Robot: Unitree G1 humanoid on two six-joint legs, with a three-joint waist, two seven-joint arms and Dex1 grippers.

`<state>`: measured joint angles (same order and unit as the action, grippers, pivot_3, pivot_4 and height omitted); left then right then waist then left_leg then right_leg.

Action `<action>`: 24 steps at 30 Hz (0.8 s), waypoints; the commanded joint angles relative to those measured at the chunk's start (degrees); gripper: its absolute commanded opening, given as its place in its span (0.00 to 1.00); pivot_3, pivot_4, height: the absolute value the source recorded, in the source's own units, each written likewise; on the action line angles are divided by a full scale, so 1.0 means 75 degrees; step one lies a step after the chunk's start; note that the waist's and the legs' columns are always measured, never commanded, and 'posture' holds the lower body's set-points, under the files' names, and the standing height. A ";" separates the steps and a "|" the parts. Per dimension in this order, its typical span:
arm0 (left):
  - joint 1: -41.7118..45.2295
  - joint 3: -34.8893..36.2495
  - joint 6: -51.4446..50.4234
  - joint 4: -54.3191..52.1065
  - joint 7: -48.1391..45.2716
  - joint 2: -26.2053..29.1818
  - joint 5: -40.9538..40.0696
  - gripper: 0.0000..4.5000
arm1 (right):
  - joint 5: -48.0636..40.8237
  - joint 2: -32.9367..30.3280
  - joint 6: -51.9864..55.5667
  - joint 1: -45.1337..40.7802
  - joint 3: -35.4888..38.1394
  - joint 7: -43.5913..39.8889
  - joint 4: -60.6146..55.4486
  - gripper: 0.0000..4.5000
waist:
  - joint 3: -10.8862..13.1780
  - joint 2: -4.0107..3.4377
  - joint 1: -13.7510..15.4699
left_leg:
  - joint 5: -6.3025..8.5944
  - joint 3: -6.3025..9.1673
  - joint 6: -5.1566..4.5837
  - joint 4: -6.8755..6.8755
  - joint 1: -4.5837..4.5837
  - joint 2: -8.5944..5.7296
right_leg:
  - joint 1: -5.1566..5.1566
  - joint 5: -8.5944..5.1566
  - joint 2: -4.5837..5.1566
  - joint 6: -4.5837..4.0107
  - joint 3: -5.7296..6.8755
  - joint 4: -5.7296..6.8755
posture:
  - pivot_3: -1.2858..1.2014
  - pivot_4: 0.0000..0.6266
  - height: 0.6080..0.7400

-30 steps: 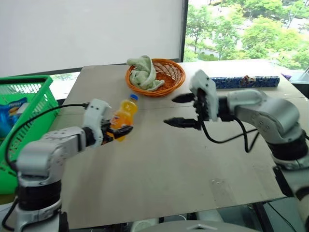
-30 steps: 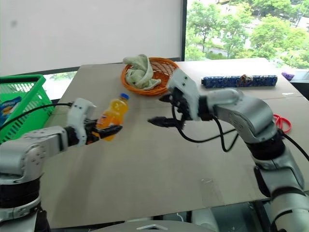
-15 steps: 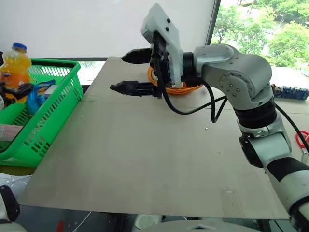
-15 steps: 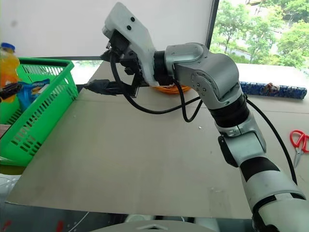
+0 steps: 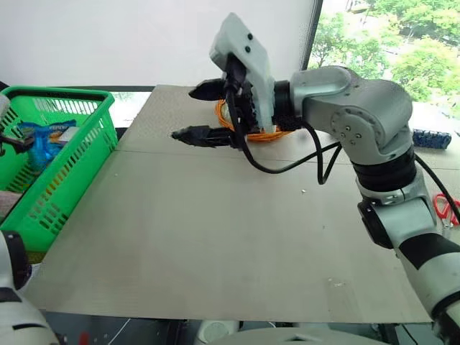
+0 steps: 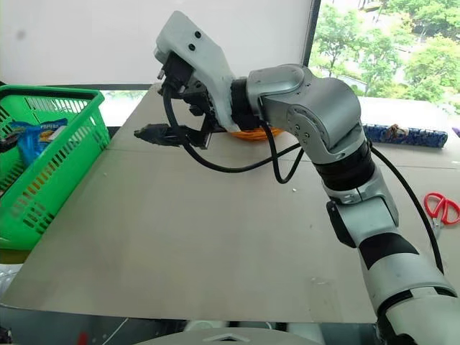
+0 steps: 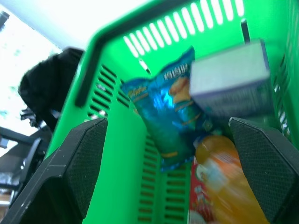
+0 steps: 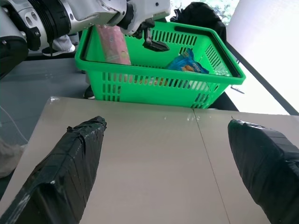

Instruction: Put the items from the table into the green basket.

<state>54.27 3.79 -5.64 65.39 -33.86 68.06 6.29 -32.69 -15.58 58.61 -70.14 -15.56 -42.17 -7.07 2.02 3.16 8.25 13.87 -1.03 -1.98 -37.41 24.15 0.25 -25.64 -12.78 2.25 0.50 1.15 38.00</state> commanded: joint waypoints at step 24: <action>-0.8009 0.2032 -0.4265 -1.2834 0.0586 -0.4835 -0.5571 0.99 | 0.0806 -0.2735 -0.2958 1.0298 0.5059 0.0783 -0.4178 1.00 | -0.0017 -0.0249 -0.0800 | 0.0006 -0.0063 -0.0051 -0.0009 -0.0240 0.0046 | 0.0229 -0.0041 -0.0029 -0.0009 -0.0029 -0.0040 | 0.51 0.00 1.00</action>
